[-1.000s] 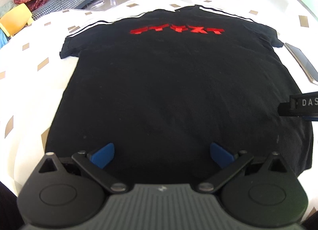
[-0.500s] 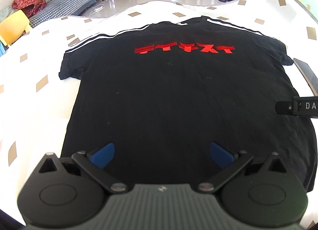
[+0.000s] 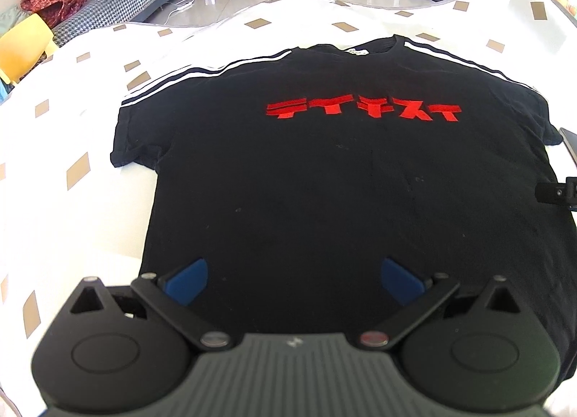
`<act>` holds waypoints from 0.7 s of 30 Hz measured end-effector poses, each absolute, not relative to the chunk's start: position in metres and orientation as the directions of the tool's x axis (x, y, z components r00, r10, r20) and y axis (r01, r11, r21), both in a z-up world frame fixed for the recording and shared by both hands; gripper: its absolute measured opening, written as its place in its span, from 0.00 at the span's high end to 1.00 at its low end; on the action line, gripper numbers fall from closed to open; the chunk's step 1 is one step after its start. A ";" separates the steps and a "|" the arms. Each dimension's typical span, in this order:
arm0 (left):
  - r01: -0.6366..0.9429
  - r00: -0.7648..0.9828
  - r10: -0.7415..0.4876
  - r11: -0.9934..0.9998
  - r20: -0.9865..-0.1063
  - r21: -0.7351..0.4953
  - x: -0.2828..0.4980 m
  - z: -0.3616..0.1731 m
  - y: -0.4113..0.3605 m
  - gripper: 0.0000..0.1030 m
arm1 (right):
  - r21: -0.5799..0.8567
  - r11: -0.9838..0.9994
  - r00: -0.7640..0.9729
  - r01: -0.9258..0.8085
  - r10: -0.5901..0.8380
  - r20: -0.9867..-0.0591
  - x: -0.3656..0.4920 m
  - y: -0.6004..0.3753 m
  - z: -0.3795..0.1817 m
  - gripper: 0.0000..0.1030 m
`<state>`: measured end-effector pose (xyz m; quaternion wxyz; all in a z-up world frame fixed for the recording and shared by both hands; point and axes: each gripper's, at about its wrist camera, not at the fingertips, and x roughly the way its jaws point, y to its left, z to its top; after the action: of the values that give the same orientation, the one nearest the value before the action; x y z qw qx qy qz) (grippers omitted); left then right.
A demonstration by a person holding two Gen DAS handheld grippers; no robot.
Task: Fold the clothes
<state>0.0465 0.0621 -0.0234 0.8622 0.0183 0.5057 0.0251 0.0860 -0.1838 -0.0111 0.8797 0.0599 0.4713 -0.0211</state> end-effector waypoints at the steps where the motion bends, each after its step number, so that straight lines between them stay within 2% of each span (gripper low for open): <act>1: -0.030 0.486 0.061 0.998 -0.872 0.053 0.049 -0.023 0.064 0.00 | 0.084 0.992 0.556 0.089 0.020 -0.831 0.089 -0.185 -0.011 0.45; 12: -0.018 0.512 0.082 0.996 -0.855 0.085 0.078 -0.008 0.080 0.00 | 0.173 0.979 0.585 0.107 0.079 -0.807 0.128 -0.208 -0.006 0.45; 21: -0.113 0.503 0.043 0.993 -0.863 -0.016 0.096 -0.006 0.108 0.00 | 0.189 0.970 0.623 0.155 0.052 -0.780 0.158 -0.234 -0.006 0.45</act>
<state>0.0962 0.1081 -0.0055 0.8661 -0.0354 0.4966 0.0452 0.1576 -0.2342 -0.0064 0.8929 0.1196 0.4330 -0.0287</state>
